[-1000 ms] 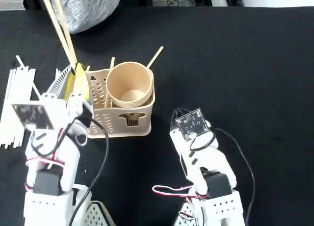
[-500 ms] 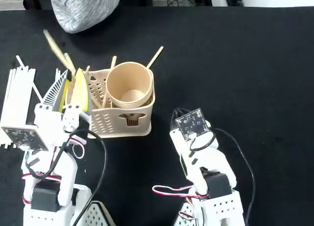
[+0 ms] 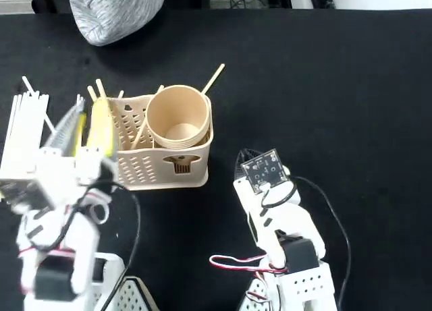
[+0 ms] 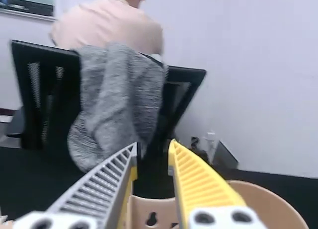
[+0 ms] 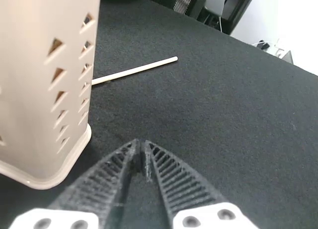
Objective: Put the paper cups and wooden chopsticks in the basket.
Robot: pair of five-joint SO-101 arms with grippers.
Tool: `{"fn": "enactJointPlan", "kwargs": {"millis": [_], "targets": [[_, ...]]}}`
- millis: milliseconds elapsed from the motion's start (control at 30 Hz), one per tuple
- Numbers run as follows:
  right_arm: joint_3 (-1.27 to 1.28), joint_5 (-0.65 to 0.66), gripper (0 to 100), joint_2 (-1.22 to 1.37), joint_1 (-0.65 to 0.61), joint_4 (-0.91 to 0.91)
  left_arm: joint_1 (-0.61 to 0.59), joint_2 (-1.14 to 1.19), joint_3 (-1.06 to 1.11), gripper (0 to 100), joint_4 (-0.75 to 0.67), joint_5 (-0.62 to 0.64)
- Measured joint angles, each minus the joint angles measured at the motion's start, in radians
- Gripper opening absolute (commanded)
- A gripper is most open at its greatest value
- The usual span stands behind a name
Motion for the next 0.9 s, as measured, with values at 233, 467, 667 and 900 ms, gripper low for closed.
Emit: {"fn": "enactJointPlan", "kwargs": {"millis": [233, 467, 667, 900], "targets": [[0.000, 0.000, 1.6, 0.000, 0.000, 0.000, -0.259, 0.029, -0.236, 12, 0.210, 0.003], [0.000, 0.000, 1.6, 0.000, 0.000, 0.000, -0.423, 0.244, -0.334, 12, 0.296, 0.003], [0.000, 0.000, 1.6, 0.000, 0.000, 0.000, -0.486, 0.534, -0.397, 12, 0.296, 0.003], [0.000, 0.000, 1.6, 0.000, 0.000, 0.000, -0.528, 0.884, -0.503, 12, 0.296, 0.003]]}}
